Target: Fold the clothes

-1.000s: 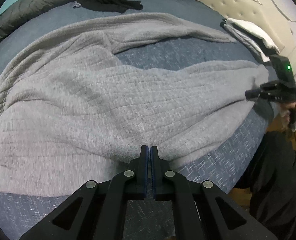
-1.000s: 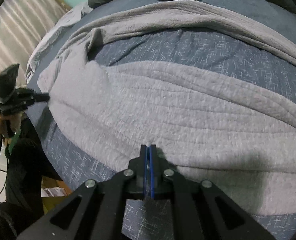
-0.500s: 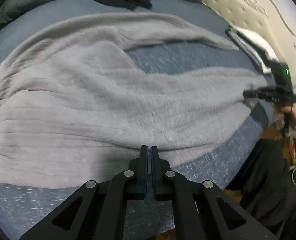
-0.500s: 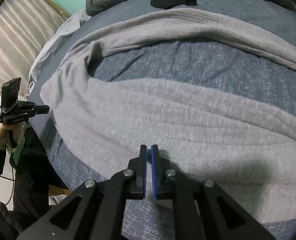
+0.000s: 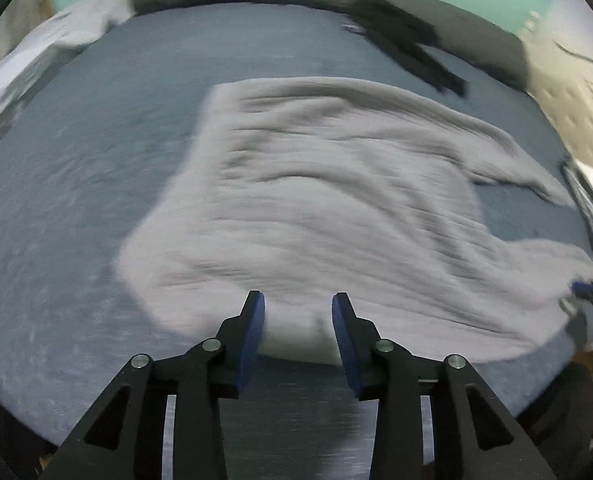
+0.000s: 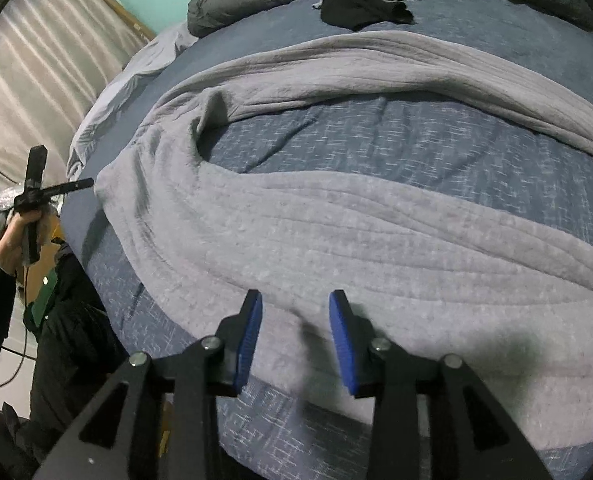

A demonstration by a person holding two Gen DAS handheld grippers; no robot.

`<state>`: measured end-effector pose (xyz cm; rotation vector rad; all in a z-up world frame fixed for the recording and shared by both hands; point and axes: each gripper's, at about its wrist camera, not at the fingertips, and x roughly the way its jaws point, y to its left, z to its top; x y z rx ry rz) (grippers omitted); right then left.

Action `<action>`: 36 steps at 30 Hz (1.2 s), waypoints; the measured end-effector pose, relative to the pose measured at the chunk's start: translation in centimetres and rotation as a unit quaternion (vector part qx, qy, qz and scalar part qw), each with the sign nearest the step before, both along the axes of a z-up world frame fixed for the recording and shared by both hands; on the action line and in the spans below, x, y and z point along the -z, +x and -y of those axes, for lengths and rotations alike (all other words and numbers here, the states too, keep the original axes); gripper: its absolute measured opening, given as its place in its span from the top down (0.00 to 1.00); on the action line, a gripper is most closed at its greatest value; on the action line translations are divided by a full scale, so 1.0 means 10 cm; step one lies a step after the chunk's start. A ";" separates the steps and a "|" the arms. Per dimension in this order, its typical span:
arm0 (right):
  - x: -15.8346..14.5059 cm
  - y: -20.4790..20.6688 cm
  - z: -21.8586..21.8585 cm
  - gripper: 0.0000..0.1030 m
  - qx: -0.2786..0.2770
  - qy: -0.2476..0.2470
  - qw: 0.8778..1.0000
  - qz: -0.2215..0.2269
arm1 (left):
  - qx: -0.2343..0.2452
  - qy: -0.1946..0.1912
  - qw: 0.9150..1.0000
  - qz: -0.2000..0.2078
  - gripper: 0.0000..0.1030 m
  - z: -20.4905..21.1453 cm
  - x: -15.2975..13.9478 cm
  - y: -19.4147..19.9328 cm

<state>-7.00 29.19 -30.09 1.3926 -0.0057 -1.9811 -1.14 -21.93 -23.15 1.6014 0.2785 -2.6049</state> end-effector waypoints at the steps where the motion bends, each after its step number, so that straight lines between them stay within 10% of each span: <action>1: -0.01 0.00 0.05 0.65 -0.005 0.005 1.000 -0.002 | -0.015 -0.005 1.000 -0.001 0.63 0.10 0.00 0.02; 20: 0.18 -0.08 0.40 0.54 -0.027 0.068 0.997 -0.009 | -0.132 0.061 0.989 0.001 0.56 0.67 0.40 0.11; 25: 0.25 -0.05 0.50 0.54 -0.049 0.080 0.995 -0.014 | -0.133 0.065 0.989 -0.011 0.89 0.70 0.38 0.13; 30: 0.28 0.00 0.54 0.94 -0.067 0.086 0.994 -0.020 | -0.127 0.072 0.989 -0.035 0.94 0.74 0.21 0.32; 36: 0.10 0.10 0.43 0.97 -0.083 0.064 0.994 -0.017 | -0.131 0.095 0.985 -0.060 0.95 0.84 0.07 0.56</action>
